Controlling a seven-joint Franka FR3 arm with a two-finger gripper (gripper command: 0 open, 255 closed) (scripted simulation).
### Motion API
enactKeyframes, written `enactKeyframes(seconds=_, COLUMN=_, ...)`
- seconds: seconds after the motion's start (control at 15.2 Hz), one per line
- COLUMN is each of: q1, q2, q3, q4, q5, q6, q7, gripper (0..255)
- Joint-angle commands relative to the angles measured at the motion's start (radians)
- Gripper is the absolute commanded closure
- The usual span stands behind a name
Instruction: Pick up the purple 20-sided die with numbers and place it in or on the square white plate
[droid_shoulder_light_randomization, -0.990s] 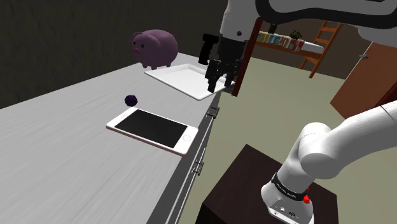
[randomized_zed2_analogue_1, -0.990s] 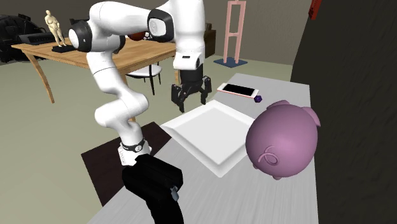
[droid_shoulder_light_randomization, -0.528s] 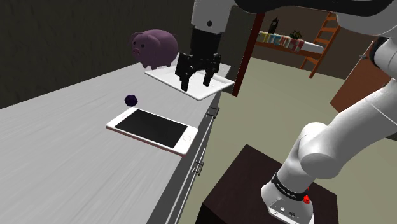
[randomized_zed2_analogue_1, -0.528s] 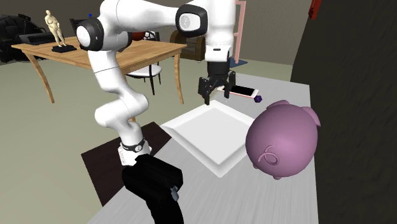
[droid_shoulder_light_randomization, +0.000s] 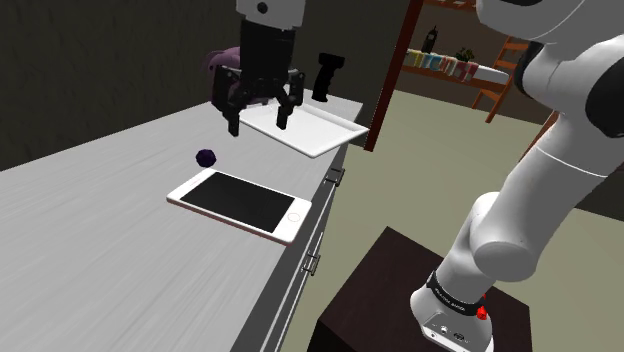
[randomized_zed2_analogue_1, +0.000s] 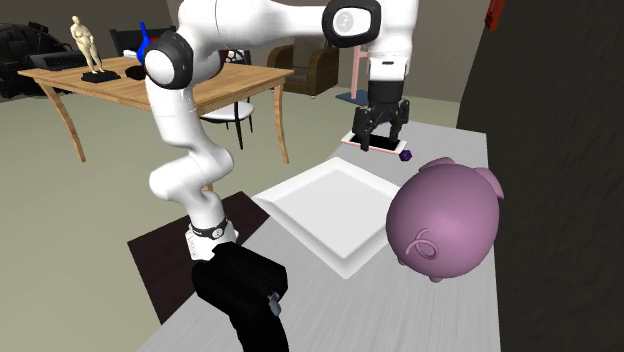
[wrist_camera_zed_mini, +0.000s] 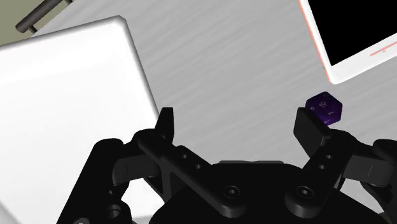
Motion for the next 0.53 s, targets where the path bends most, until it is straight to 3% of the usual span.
enactKeyframes(seconds=0.0, q1=0.022, q2=0.108, q3=0.038, q4=0.12, q5=-0.06, q6=-0.025, q7=0.075, gripper=0)
enactKeyframes(seconds=0.33, q1=0.143, q2=0.359, q3=0.079, q4=0.436, q5=-0.22, q6=-0.133, q7=0.215, gripper=0)
enactKeyframes(seconds=0.46, q1=0.134, q2=0.344, q3=0.075, q4=0.389, q5=-0.21, q6=-0.098, q7=0.212, gripper=0)
